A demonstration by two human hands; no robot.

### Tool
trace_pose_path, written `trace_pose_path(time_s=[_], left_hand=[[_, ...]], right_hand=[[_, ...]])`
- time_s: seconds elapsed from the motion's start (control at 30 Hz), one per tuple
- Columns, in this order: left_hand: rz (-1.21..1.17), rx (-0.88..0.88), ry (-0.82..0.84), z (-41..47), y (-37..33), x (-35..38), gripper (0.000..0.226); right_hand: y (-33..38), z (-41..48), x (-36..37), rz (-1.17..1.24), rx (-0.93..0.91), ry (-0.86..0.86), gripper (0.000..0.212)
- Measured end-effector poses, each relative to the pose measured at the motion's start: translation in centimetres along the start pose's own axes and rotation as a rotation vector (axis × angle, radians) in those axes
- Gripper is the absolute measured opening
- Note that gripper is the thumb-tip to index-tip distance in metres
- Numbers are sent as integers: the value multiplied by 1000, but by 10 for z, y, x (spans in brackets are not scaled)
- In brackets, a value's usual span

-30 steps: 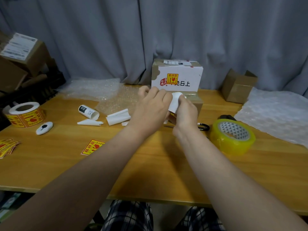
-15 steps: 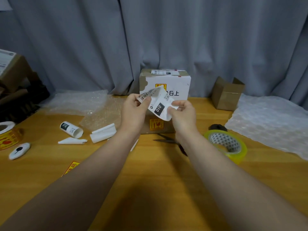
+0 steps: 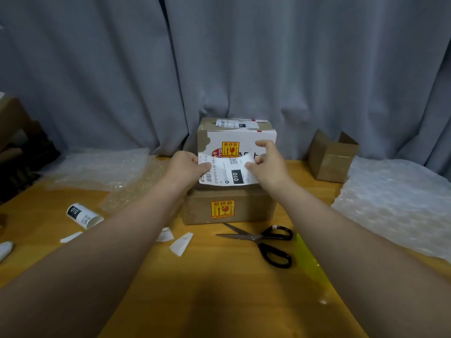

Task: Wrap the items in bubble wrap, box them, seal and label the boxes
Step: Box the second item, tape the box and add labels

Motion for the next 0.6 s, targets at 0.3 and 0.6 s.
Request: trace_pose_path(time_s=[0.3,0.6], left_hand=[[415,6,38,16,2,9,31],[507,-11,76,24,9,12,19]], right_hand=[[-17,7,-1,-178,115,-79,49],[-19,4,3,-220,123,-66,48]])
Point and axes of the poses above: each hand's wrist, its own z-axis towards the middle knuckle, its own x-axis out of the palm, y = z × x, the point moved 4 cm from there along z, towards the middle knuckle, and after that the axes turned 15 degrees about y, right-handed, at the moved point
